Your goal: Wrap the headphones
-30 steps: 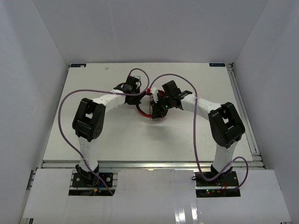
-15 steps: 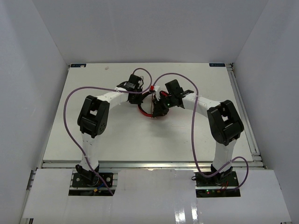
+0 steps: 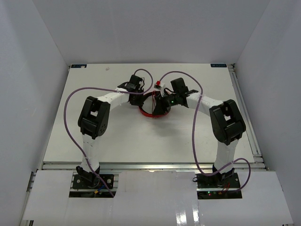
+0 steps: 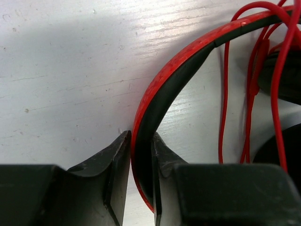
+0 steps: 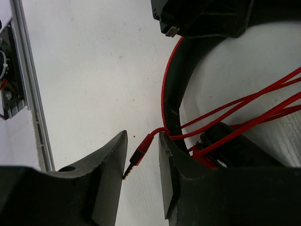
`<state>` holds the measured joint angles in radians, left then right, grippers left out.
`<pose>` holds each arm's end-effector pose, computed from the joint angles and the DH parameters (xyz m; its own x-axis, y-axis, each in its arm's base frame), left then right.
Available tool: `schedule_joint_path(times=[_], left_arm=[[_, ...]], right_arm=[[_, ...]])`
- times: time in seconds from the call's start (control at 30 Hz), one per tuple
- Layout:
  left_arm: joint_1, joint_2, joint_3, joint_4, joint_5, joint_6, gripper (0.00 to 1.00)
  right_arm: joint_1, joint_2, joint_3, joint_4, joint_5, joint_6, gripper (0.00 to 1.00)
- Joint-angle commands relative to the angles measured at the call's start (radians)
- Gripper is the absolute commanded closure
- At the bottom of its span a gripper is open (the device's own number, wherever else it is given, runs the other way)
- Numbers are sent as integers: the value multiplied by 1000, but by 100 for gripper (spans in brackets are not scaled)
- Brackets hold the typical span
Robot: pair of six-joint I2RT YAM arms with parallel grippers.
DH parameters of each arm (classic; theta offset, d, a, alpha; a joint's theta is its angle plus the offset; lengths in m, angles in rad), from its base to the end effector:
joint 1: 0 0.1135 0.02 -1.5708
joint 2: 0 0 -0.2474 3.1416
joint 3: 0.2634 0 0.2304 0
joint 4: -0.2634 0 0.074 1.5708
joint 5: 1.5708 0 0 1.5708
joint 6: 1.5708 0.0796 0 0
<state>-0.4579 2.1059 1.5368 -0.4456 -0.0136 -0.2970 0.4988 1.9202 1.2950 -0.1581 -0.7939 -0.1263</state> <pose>0.4014 -0.1966 0.1265 -0.8559 0.0956 -0.5081 0.1936 0.9705 -0.1434 0.3348 0.2470 0.1728 -0.5166 -0.3820 -0.7663 -0.8509 0.3284 0.4099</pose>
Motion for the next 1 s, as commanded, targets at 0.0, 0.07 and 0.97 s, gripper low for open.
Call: schedule_joint_path(times=[0.0,0.07,0.97], left_arm=[[-2,-22,35,-17,12,-4,60],[-2,-25,38,-21,12,-4,55],[67,-267,81,-14,102,19,8]], right_arm=[[-17,-5,-1,108,-70,71,55],[-19,-2,-4,128,-73,85,50],[-64,-418,-116,-15,13,-192,10]])
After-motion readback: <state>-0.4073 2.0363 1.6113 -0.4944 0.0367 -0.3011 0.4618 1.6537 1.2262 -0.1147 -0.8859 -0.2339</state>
